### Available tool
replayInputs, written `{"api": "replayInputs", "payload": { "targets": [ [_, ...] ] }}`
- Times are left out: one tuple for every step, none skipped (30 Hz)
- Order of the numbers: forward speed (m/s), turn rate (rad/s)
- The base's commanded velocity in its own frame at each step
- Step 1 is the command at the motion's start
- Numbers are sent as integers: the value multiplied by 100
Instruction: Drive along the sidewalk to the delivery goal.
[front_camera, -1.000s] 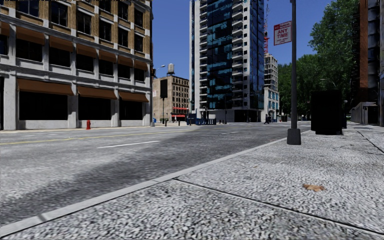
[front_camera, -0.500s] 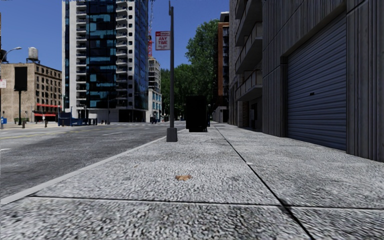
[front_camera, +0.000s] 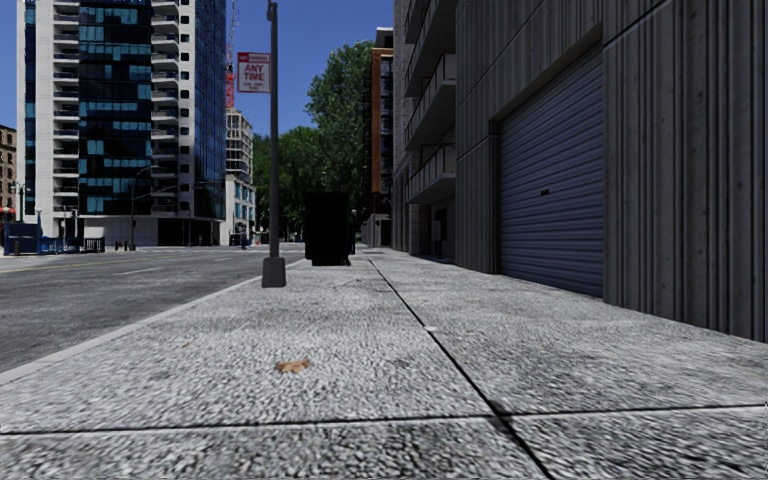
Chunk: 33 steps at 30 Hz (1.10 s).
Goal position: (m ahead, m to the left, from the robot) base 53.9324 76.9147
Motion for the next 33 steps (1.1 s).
{"api": "replayInputs", "payload": {
  "targets": [
    [197, 0],
    [197, 0],
    [197, 0],
    [197, 0],
    [197, 0],
    [197, 0],
    [197, 0],
    [197, 0],
    [197, 0],
    [197, 0],
    [197, 0],
    [197, 0],
    [197, 0],
    [197, 0],
    [197, 0],
    [197, 0],
    [197, 0],
    [197, 0],
    [197, 0],
    [197, 0],
    [197, 0],
    [197, 0],
    [197, 0],
    [197, 0],
    [197, 0],
    [197, 0],
    [197, 0],
    [197, 0],
    [197, 0],
    [197, 0],
    [197, 0],
    [197, 0],
    [198, 0]
  ]
}}
